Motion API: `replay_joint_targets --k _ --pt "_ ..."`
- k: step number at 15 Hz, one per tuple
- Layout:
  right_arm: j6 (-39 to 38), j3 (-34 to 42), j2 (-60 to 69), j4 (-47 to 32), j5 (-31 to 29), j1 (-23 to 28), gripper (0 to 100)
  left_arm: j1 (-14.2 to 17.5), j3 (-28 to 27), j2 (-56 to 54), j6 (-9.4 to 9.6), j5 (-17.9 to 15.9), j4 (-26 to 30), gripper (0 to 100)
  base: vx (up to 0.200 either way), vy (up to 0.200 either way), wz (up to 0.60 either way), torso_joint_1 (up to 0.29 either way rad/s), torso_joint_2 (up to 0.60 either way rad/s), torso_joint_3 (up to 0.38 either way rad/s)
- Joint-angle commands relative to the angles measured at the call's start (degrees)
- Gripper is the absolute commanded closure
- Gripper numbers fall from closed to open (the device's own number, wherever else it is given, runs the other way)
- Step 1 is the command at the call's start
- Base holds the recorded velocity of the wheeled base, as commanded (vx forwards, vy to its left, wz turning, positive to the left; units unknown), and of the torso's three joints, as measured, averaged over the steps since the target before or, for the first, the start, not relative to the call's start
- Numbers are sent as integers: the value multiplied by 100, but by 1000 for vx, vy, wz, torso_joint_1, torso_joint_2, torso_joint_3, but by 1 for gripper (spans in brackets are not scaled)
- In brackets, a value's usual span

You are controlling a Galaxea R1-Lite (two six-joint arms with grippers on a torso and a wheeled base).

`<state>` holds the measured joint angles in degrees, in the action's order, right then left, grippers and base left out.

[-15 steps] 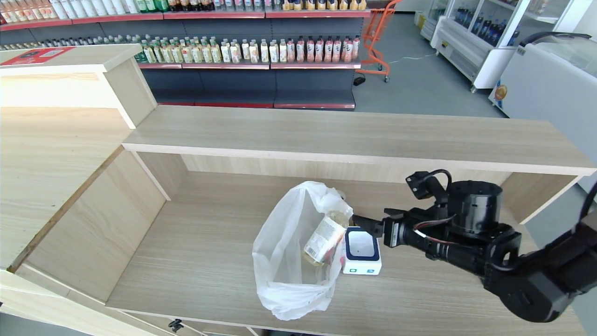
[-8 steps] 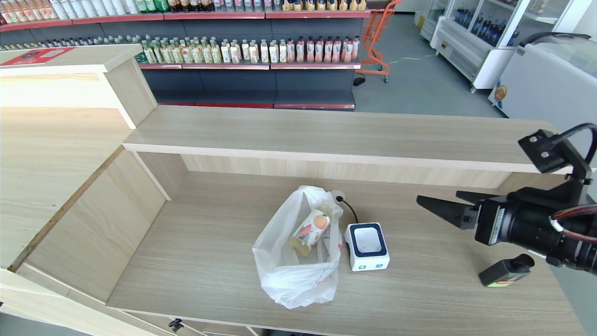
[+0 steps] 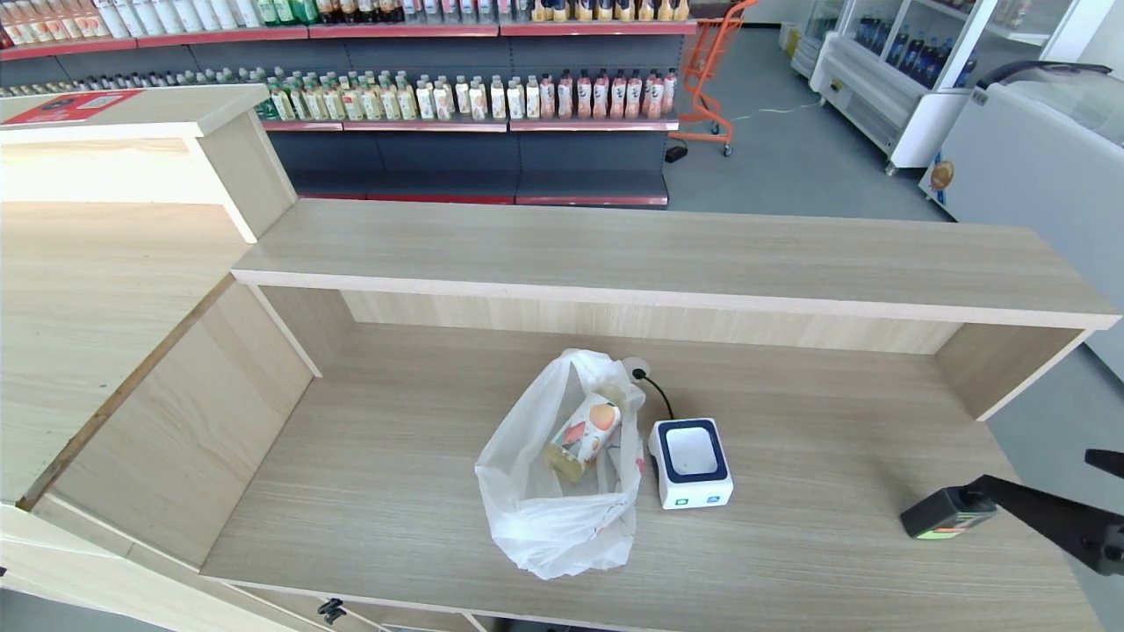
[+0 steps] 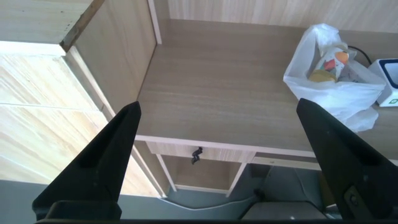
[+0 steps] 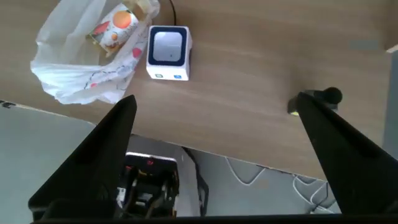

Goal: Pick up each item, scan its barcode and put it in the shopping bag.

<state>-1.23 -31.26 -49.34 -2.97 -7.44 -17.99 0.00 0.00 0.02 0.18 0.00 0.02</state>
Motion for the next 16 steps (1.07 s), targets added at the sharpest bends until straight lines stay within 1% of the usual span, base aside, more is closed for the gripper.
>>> replay_joint_targets --k 1,2,3,5,6,7,8,9,11,16 --pt "756 137 275 -880 5 1246 0 0 0 -2 -1 0 -2 0 0 0 0 0 0 0" --pt "1002 173 -94 -951 102 1553 0 0 0 -2 -1 0 -2 0 0 0 0 0 0 0" --pt "1020 181 -401 -907 164 1632 0 0 0 -2 -1 0 -2 0 0 0 0 0 0 0" --pt "984 181 -964 -520 181 1650 0 0 0 -2 -1 0 -2 0 0 0 0 0 0 0" --pt "984 155 -1201 -221 304 1641 0 0 0 -2 -1 0 6 0 0 0 0 0 0 0" --pt "984 146 -1500 210 612 1641 0 0 0 -2 -1 0 -2 0 0 0 0 0 0 0" --pt "923 164 -1773 798 805 1650 0 0 0 -2 -1 0 -2 0 0 0 0 0 0 0" --pt "853 173 -1931 1203 867 1659 0 0 0 -2 -1 0 -2 0 0 0 0 0 0 0" --pt "835 -3 -2177 1291 1122 1659 0 0 0 -2 -1 0 -2 0 0 0 0 0 0 0" --pt "721 14 -2212 1405 1218 1641 0 0 0 -2 8 0 6 0 0 0 0 0 0 0"
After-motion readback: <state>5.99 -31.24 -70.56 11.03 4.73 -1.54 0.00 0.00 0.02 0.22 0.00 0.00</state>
